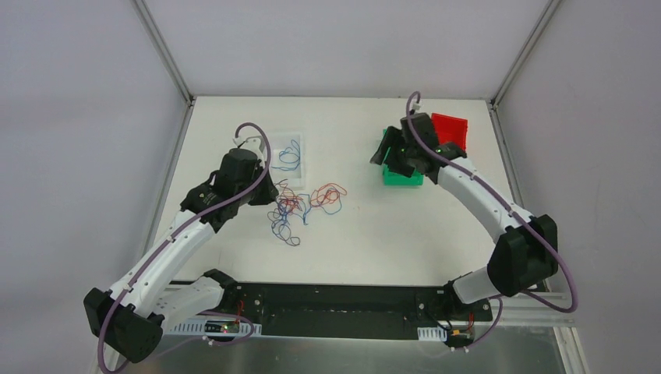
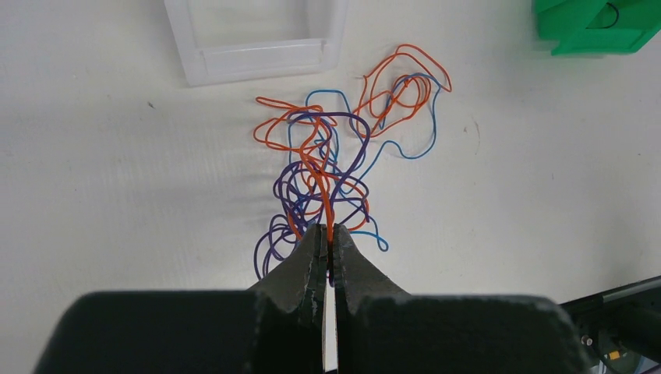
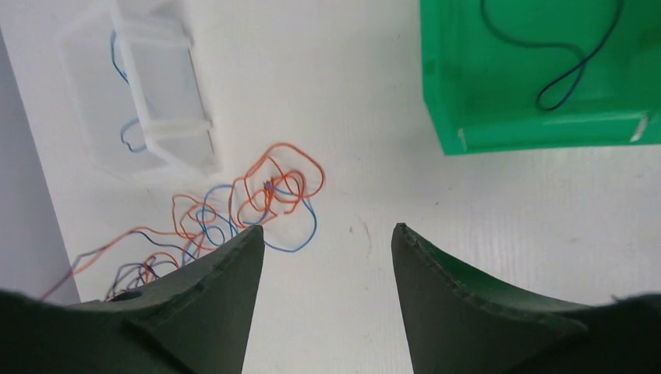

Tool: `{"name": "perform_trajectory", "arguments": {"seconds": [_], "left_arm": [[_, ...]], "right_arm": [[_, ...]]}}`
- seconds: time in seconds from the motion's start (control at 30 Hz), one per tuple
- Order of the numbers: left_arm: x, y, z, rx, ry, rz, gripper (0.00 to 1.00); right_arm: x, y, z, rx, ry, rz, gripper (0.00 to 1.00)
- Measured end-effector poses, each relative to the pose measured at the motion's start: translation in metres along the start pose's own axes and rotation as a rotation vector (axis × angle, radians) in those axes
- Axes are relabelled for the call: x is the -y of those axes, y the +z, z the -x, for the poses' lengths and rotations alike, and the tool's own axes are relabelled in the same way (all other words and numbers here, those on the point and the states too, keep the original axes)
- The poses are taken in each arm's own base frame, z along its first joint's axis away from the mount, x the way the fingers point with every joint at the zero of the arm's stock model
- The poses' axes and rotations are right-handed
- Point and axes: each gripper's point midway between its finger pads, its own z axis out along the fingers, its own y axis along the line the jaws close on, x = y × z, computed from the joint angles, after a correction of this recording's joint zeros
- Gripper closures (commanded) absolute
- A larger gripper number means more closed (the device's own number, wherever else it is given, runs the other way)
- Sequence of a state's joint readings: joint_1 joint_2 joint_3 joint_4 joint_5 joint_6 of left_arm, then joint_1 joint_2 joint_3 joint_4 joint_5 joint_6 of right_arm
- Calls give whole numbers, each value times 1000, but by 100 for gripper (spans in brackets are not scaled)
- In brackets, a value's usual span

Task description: Untangle the cables

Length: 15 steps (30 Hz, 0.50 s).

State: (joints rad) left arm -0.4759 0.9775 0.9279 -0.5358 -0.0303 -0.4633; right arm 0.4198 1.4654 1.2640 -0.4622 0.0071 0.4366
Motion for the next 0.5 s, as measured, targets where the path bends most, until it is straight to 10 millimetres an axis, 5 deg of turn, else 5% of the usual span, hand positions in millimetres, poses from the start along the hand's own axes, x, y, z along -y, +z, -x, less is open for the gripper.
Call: {"name": "perform_trajectory", "arguments": {"seconds": [0.17, 0.33, 0.5], "left_arm": [[-4, -2, -5, 5, -6, 7, 100], [-14, -1, -15, 4, -19, 35, 100], [-22, -3, -22, 15, -27, 58, 100]], "right_arm": [[-14, 22, -64, -122, -88, 8, 42], [-25, 35, -106, -163, -146, 6, 41], [-14, 41, -141, -188, -132, -28, 40]]}}
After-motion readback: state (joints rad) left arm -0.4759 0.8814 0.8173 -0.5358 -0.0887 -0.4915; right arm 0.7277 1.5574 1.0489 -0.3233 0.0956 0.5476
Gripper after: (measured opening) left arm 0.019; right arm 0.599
